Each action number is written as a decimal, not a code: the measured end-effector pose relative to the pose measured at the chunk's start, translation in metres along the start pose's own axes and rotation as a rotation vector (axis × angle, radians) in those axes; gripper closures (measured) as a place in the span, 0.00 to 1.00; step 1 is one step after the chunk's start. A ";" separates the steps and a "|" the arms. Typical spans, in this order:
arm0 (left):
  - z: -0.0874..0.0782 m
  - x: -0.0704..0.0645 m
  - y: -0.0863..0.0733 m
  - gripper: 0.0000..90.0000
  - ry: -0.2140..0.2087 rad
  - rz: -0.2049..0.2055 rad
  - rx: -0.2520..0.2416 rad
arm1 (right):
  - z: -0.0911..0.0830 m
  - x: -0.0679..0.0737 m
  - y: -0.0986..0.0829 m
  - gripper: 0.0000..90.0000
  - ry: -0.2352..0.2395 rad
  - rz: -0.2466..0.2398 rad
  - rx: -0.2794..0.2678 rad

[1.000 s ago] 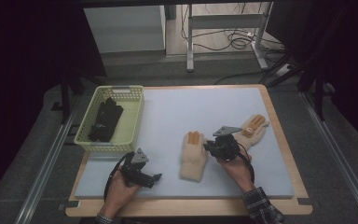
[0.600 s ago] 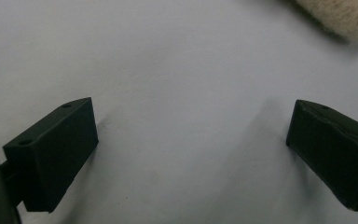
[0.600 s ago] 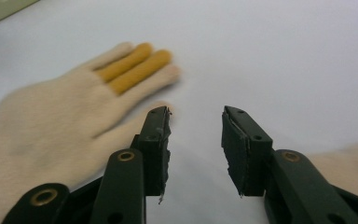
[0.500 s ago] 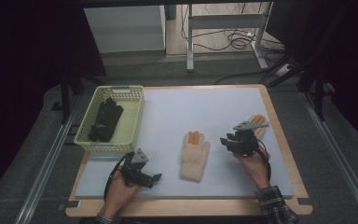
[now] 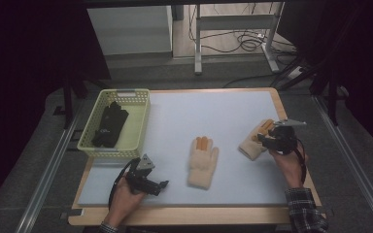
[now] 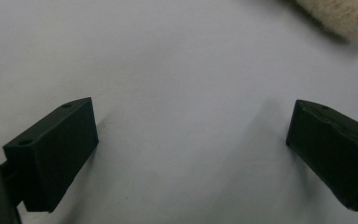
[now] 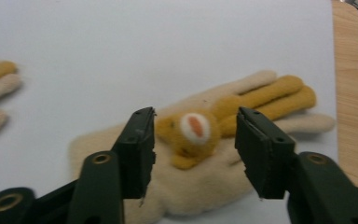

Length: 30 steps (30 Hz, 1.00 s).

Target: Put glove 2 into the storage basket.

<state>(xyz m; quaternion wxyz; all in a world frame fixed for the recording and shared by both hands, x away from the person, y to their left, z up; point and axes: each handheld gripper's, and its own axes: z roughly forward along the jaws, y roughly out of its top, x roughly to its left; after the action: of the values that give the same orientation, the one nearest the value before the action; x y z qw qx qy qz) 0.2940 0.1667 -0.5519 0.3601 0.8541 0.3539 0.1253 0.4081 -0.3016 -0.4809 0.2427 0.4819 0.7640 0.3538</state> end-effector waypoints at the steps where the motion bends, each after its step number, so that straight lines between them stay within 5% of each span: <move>1: 0.000 0.000 0.000 0.03 0.000 0.000 0.000 | 0.002 -0.002 -0.001 0.49 -0.004 0.000 0.002; 7: 0.000 0.000 0.000 0.03 0.000 0.000 -0.001 | 0.023 -0.007 -0.007 0.39 -0.003 -0.011 0.032; 14: 0.000 0.000 0.000 0.03 0.000 0.000 -0.001 | 0.044 -0.003 -0.018 0.42 -0.018 -0.063 0.045; 16: 0.000 0.000 0.000 0.03 0.000 0.000 -0.001 | 0.043 -0.003 -0.018 0.60 -0.003 -0.055 0.041; 18: 0.000 0.000 0.000 0.03 0.001 0.001 -0.001 | 0.041 -0.002 -0.017 0.66 -0.006 -0.058 0.047; 23: 0.000 0.000 0.000 0.03 0.000 0.000 0.000 | 0.036 0.003 -0.016 0.70 -0.030 -0.083 0.039; 30: 0.000 0.000 0.000 0.03 0.001 0.000 0.000 | 0.019 0.003 -0.013 0.70 0.028 -0.042 0.000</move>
<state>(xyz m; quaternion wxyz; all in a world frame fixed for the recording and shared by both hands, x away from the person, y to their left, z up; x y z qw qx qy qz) 0.2939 0.1666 -0.5519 0.3601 0.8540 0.3538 0.1256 0.4133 -0.2971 -0.5027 0.2393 0.4609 0.7771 0.3555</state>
